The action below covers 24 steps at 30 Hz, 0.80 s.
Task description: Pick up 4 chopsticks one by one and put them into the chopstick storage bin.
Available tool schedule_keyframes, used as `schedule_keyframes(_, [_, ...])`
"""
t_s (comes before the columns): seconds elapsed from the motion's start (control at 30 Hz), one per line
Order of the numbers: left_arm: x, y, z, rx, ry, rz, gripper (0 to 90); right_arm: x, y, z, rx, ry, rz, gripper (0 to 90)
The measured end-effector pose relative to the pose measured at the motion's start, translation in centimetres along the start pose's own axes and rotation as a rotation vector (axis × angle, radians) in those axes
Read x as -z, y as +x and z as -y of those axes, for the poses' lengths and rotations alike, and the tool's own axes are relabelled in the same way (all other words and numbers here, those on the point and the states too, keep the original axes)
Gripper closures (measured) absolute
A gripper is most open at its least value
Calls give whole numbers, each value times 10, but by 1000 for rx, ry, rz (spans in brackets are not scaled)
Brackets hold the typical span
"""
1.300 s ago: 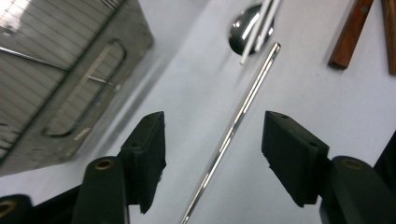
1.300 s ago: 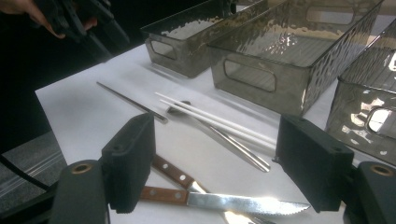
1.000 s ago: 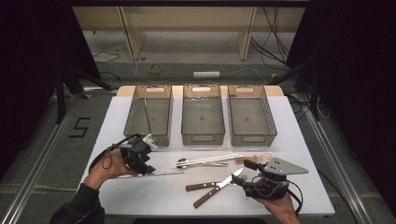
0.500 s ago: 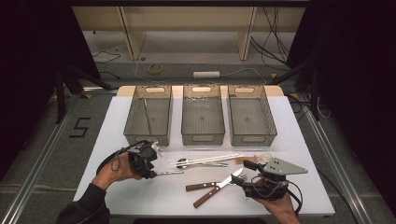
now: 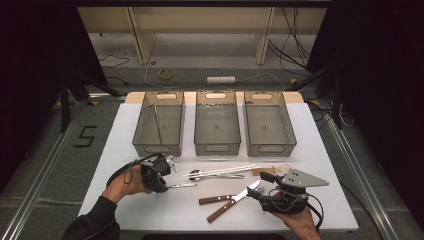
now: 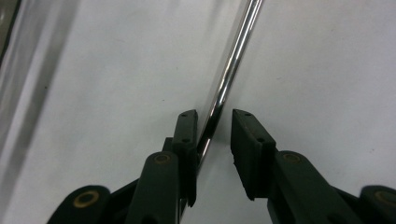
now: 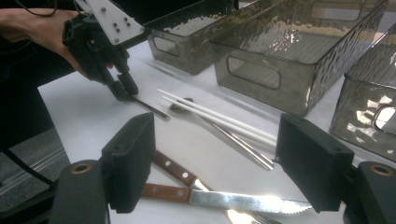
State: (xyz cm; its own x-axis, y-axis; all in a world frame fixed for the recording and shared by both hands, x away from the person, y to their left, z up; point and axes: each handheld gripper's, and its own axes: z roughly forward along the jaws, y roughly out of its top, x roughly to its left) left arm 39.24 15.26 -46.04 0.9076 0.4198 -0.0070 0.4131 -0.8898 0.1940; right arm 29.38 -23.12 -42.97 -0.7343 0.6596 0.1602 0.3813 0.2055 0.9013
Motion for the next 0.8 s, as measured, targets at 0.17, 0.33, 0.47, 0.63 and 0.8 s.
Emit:
schedule_keyframes(0.17, [-2,-1,-2,-11,14,-1,742,0,0,0,0,1,-2,296])
schedule_keyframes(0.33, [-2,-1,-2,-40,28,2,780,0,0,0,1,3,-2,296])
schedule_keyframes(0.47, [-2,-4,-2,-88,27,2,823,0,0,0,2,4,-2,296])
schedule_keyframes(0.63, [-2,-6,-2,-113,21,-2,839,0,0,0,1,4,-1,296])
schedule_keyframes(0.8, [-1,-6,-1,-133,15,0,844,-1,0,0,0,7,-1,297])
